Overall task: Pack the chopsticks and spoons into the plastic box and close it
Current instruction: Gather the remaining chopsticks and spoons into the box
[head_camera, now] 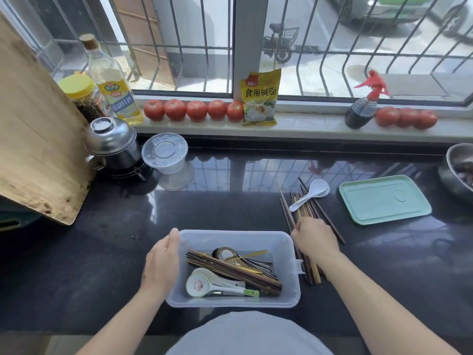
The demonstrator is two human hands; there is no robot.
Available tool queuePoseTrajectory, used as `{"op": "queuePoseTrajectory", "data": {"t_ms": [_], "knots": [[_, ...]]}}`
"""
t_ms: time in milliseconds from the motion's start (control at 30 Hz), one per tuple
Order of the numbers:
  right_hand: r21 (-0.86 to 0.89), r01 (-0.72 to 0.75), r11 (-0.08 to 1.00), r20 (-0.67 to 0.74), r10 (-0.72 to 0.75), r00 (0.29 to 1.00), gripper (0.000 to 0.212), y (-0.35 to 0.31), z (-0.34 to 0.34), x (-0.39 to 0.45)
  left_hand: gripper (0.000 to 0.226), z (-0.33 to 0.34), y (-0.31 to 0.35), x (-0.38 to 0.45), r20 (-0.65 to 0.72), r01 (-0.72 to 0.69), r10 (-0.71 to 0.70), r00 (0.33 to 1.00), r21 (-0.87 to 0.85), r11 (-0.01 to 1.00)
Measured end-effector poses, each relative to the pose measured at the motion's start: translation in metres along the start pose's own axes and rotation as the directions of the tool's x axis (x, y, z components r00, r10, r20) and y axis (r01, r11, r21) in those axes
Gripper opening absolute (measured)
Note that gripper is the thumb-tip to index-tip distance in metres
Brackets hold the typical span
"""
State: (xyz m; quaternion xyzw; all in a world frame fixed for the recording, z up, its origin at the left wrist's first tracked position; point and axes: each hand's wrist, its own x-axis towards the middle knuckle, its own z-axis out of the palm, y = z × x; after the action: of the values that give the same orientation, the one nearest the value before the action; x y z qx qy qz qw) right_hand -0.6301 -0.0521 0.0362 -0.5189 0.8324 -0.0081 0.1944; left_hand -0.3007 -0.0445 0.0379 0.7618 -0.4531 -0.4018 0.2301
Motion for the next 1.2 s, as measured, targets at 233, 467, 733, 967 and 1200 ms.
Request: {"op": "queuePoseTrajectory", "data": {"t_ms": [233, 467, 733, 967, 1200], "knots": [[0.209, 0.759, 0.616, -0.126, -0.753, 0.646, 0.008, -0.075, -0.046, -0.071, 0.039, -0.001, 0.009, -0.004, 0.044, 0.016, -0.013, 0.999, -0.071, 0.997], [-0.337, 0.695, 0.635, 0.499, -0.506, 0.704, 0.014, -0.080, 0.018, -0.080, 0.050, -0.002, 0.010, -0.005, 0.043, 0.031, -0.030, 0.999, -0.040, 0.999], [0.142, 0.542, 0.828, -0.150, -0.523, 0.839, 0.016, -0.060, -0.017, -0.065, 0.051, -0.001, 0.007, -0.002, 0.033, 0.039, -0.038, 0.999, -0.030, 0.999], [0.052, -0.032, 0.998, 0.037, 0.030, 0.999, 0.022, 0.026, 0.013, 0.013, 0.049, -0.002, 0.010, -0.005, 0.014, 0.023, -0.023, 1.000, -0.021, 1.000], [-0.017, -0.031, 0.999, -0.033, 0.030, 0.999, 0.026, 0.030, 0.053, 0.009, 0.053, 0.000, 0.008, -0.004, 0.006, 0.016, -0.016, 1.000, -0.008, 1.000]]}}
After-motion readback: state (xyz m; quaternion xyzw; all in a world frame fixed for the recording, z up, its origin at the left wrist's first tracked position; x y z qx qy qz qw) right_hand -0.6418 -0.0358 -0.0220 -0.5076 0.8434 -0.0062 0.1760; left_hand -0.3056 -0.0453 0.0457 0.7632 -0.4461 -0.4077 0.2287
